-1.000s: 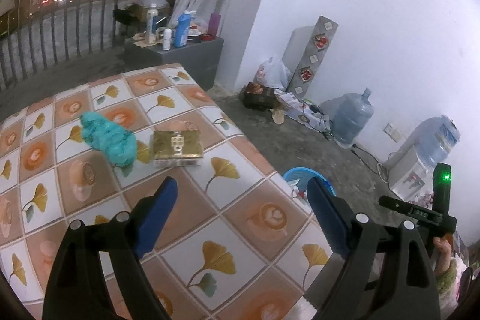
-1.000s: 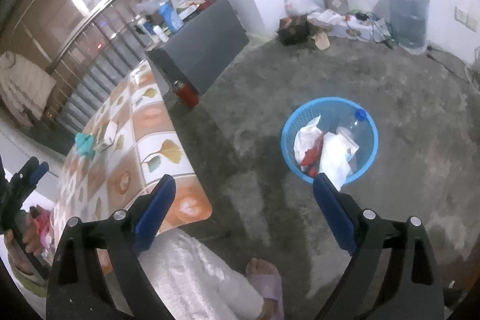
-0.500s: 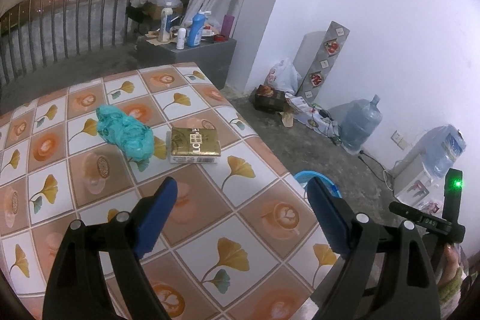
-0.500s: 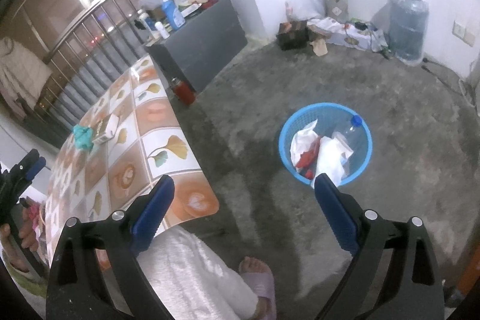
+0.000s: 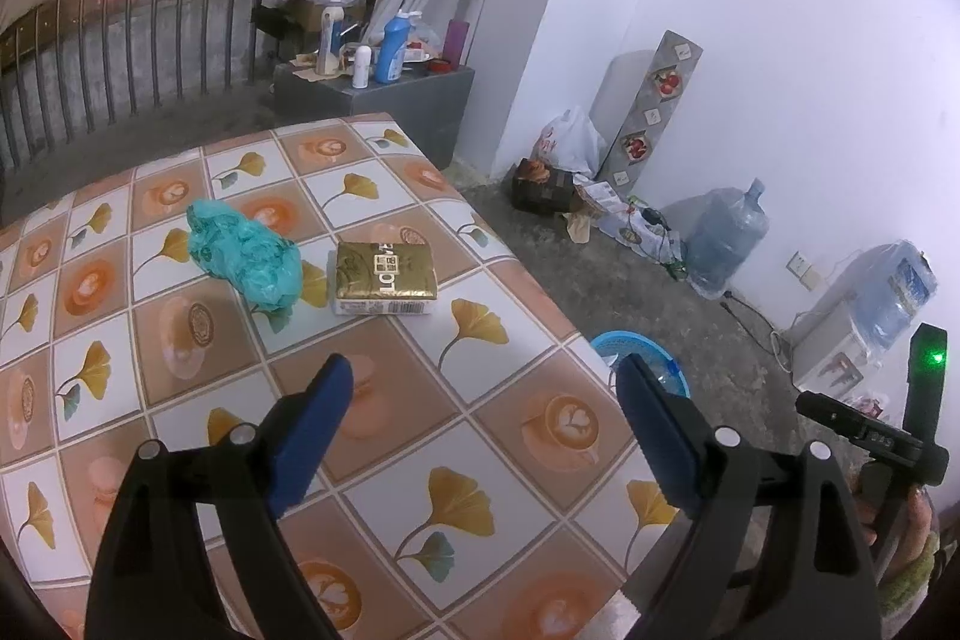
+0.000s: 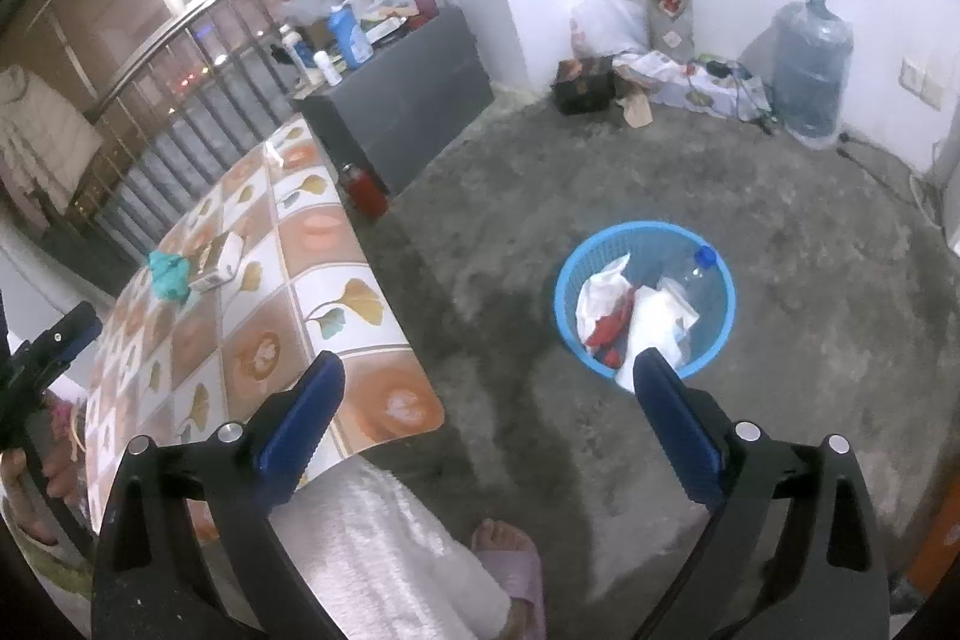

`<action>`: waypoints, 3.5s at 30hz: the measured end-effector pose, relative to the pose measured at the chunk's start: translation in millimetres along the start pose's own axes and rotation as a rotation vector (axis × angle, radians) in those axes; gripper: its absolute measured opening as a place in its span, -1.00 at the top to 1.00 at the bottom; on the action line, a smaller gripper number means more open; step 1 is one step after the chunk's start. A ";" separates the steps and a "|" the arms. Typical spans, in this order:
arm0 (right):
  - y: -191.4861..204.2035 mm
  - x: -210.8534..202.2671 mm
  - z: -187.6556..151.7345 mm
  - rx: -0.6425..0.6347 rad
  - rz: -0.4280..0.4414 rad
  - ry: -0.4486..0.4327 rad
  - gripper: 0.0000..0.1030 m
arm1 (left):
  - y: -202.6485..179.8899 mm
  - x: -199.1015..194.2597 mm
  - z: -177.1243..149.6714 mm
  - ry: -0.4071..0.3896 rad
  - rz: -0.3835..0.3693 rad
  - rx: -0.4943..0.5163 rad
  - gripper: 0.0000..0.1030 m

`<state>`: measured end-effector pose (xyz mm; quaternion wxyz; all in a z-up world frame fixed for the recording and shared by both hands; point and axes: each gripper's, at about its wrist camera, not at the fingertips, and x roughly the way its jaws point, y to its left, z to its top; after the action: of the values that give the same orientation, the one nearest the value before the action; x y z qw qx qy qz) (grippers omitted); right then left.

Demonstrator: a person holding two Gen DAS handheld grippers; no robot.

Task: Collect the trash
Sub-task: 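Move both open grippers back over the table toward the teal bag, then close the left gripper on the teal plastic bag, then pass the teal bag from the left gripper into the right gripper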

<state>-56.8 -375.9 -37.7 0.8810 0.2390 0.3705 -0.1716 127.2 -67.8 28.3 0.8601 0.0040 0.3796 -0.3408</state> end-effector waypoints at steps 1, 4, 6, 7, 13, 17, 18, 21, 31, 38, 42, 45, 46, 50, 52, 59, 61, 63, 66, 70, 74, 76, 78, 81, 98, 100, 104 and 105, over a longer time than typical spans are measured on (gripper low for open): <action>1.1 -0.6 0.1 -0.002 0.002 -0.001 -0.81 | -0.3 0.2 -0.2 0.001 0.001 0.001 -0.70; 2.4 -2.1 1.4 -0.006 0.006 -0.002 -0.81 | -0.2 0.1 -0.3 0.001 0.004 0.002 -0.72; 3.1 -2.9 1.6 -0.009 0.007 -0.003 -0.81 | 0.2 1.1 -0.8 0.002 0.004 0.001 -0.72; 3.5 -3.3 1.5 -0.011 0.007 -0.004 -0.81 | 0.3 1.4 -1.3 0.002 0.005 0.001 -0.73; 4.9 -3.3 1.4 -0.015 0.008 -0.004 -0.81 | 1.2 2.1 -1.8 0.004 0.007 0.000 -0.73; 5.2 -2.8 1.9 -0.014 0.011 -0.002 -0.81 | 2.8 2.5 -3.3 0.004 0.010 -0.002 -0.73; 5.7 -3.2 1.1 -0.013 0.008 -0.003 -0.81 | 2.8 2.6 -3.1 0.004 0.009 -0.002 -0.73; 6.6 -3.1 1.6 -0.015 0.007 -0.001 -0.81 | 4.2 3.0 -4.0 0.006 0.011 -0.003 -0.74; 7.6 -1.1 1.8 -0.024 0.040 0.008 -0.81 | 12.7 8.0 -12.5 0.009 0.027 -0.022 -0.74; 27.6 9.4 15.1 -0.049 0.140 0.038 -0.81 | 33.4 0.5 -18.8 -0.010 0.053 -0.089 -0.74; 52.5 20.0 21.7 -0.089 0.221 0.060 -0.81 | 58.3 -8.8 -19.0 -0.025 0.080 -0.128 -0.74; 78.4 33.8 27.1 -0.126 0.267 0.098 -0.81 | 81.9 -12.1 -15.7 -0.026 0.085 -0.161 -0.74; 85.8 37.7 28.6 -0.139 0.279 0.106 -0.81 | 88.0 -12.6 -14.0 -0.026 0.088 -0.173 -0.74; 116.6 52.4 34.4 -0.189 0.332 0.132 -0.81 | 114.4 -5.4 -3.7 -0.024 0.074 -0.221 -0.74; 134.2 61.7 38.9 -0.227 0.361 0.139 -0.81 | 126.2 3.8 4.5 -0.020 0.053 -0.257 -0.74; 198.5 103.7 57.3 -0.443 0.459 0.150 -0.81 | 153.7 52.1 41.8 0.025 0.041 -0.345 -0.73; 214.9 117.6 59.5 -0.502 0.461 0.164 -0.81 | 157.4 66.6 49.9 0.039 0.071 -0.350 -0.73; 231.7 132.7 62.8 -0.564 0.454 0.172 -0.81 | 158.5 79.0 57.6 0.043 0.108 -0.340 -0.73; 256.0 151.8 63.4 -0.669 0.436 0.178 -0.81 | 155.2 94.0 64.2 0.055 0.165 -0.286 -0.70; 281.7 181.4 59.8 -0.773 0.389 0.203 -0.77 | 155.4 108.4 64.6 0.090 0.206 -0.254 -0.49; 290.1 200.8 57.3 -0.818 0.340 0.225 -0.71 | 159.5 114.7 61.4 0.111 0.202 -0.241 -0.27; 289.2 202.2 59.1 -0.821 0.335 0.224 -0.66 | 163.3 116.5 58.6 0.116 0.198 -0.242 -0.21; 286.2 202.5 63.3 -0.807 0.341 0.228 -0.57 | 165.0 115.0 57.2 0.107 0.188 -0.245 -0.16; 284.2 201.8 69.1 -0.795 0.348 0.233 -0.41 | 167.0 113.8 55.6 0.102 0.172 -0.249 -0.07; 283.6 210.1 63.8 -0.775 0.343 0.321 -0.35 | 162.7 69.0 17.0 0.163 0.022 -0.132 0.11; 278.8 204.2 59.5 -0.758 0.337 0.328 -0.25 | 157.6 58.5 7.1 0.181 -0.004 -0.109 0.11; 262.1 189.2 53.1 -0.659 0.365 0.373 0.08 | 148.5 38.5 -13.0 0.211 -0.075 -0.112 0.11; 252.9 182.1 50.7 -0.603 0.379 0.385 0.15 | 144.8 31.9 -20.2 0.215 -0.091 -0.116 0.11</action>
<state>214.7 -217.3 -66.2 0.8422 0.0617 0.5119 0.1579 214.7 30.1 -43.5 0.7970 -0.0264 0.4883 -0.3546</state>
